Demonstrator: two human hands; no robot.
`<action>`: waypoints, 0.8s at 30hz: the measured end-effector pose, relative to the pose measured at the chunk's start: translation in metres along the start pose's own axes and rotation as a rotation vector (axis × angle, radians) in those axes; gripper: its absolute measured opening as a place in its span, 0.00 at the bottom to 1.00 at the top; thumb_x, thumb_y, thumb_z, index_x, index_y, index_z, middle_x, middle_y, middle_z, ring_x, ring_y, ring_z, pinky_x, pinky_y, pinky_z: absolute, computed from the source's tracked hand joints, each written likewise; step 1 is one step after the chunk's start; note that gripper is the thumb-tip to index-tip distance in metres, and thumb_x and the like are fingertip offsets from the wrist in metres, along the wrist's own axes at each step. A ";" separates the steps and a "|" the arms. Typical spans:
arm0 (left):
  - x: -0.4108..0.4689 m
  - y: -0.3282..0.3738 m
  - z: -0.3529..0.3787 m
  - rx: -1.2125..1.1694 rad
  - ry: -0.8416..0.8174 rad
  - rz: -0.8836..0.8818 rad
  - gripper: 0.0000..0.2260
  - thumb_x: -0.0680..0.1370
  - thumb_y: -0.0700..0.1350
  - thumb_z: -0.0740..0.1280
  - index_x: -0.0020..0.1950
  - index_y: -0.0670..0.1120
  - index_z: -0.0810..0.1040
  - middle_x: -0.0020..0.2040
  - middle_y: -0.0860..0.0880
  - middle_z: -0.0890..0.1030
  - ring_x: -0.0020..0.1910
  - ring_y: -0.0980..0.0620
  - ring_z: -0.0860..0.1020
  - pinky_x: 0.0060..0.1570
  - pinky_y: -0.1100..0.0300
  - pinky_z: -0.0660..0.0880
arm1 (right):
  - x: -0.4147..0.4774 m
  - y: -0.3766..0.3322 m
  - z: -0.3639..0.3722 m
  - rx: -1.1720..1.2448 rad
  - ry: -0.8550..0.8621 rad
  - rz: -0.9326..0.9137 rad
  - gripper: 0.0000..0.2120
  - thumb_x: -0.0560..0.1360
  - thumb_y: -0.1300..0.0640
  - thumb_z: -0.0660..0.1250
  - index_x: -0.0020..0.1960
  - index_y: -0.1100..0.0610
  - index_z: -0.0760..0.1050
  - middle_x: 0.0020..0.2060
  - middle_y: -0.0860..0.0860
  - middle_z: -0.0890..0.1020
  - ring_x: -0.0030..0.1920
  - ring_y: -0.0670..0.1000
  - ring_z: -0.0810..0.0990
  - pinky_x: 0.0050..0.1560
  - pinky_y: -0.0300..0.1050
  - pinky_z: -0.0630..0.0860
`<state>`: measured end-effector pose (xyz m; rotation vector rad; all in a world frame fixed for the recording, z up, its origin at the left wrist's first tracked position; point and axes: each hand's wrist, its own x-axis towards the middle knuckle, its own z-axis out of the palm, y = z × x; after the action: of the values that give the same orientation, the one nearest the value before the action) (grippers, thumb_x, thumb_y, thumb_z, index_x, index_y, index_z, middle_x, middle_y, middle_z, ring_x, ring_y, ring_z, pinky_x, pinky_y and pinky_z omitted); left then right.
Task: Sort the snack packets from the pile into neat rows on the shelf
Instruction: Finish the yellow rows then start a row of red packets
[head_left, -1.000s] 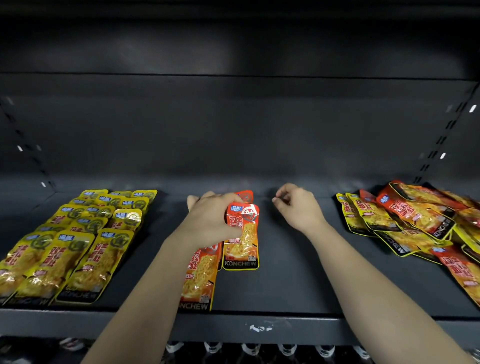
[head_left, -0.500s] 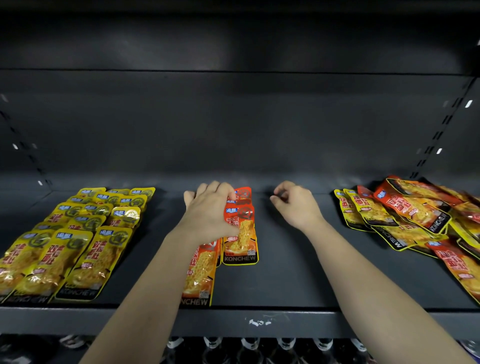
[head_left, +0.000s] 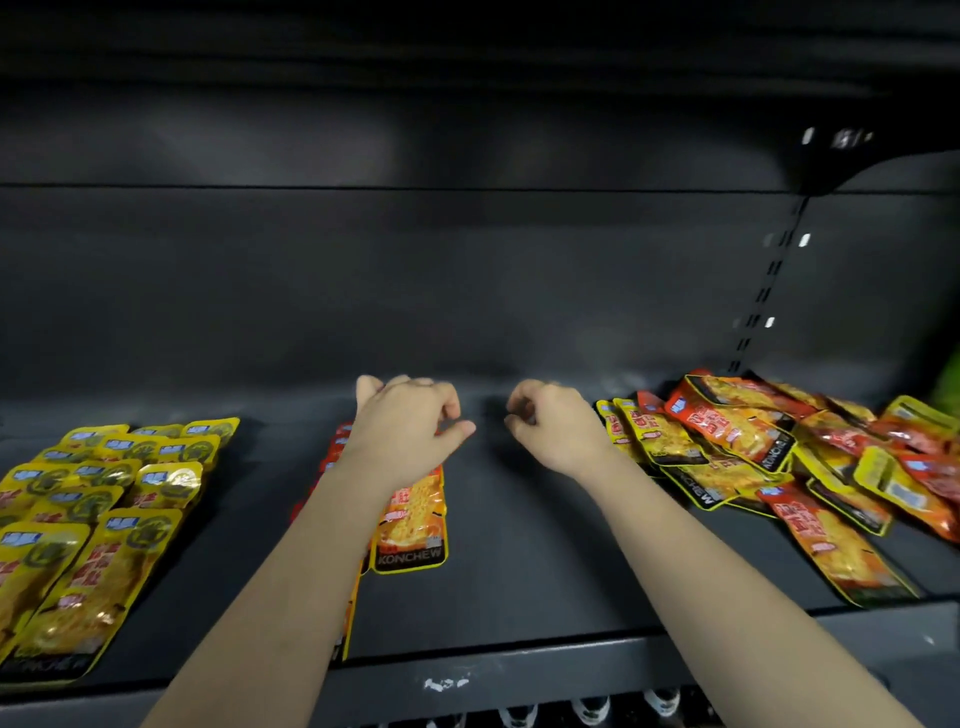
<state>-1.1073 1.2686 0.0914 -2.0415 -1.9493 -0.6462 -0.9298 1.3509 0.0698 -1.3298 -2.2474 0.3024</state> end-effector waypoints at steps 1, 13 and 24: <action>0.004 0.008 0.002 0.011 0.003 0.011 0.11 0.76 0.61 0.63 0.46 0.55 0.75 0.44 0.56 0.79 0.50 0.54 0.74 0.50 0.54 0.58 | -0.002 0.006 -0.006 -0.021 0.005 -0.007 0.06 0.74 0.53 0.66 0.50 0.50 0.77 0.48 0.52 0.80 0.52 0.55 0.78 0.50 0.45 0.74; 0.050 0.125 0.036 -0.043 -0.019 0.156 0.09 0.76 0.58 0.63 0.51 0.56 0.76 0.51 0.56 0.79 0.53 0.53 0.75 0.54 0.53 0.58 | -0.038 0.095 -0.079 -0.109 0.147 0.095 0.06 0.71 0.56 0.68 0.47 0.53 0.80 0.44 0.53 0.82 0.47 0.55 0.79 0.45 0.45 0.74; 0.055 0.198 0.063 -0.111 0.010 0.166 0.07 0.78 0.55 0.62 0.52 0.55 0.76 0.48 0.56 0.76 0.52 0.53 0.74 0.54 0.55 0.58 | -0.071 0.156 -0.113 -0.204 0.189 0.202 0.11 0.72 0.51 0.70 0.53 0.54 0.81 0.49 0.52 0.82 0.50 0.55 0.80 0.47 0.47 0.78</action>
<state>-0.9013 1.3316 0.0870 -2.2323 -1.7507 -0.7384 -0.7243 1.3595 0.0761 -1.6238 -2.0331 0.0137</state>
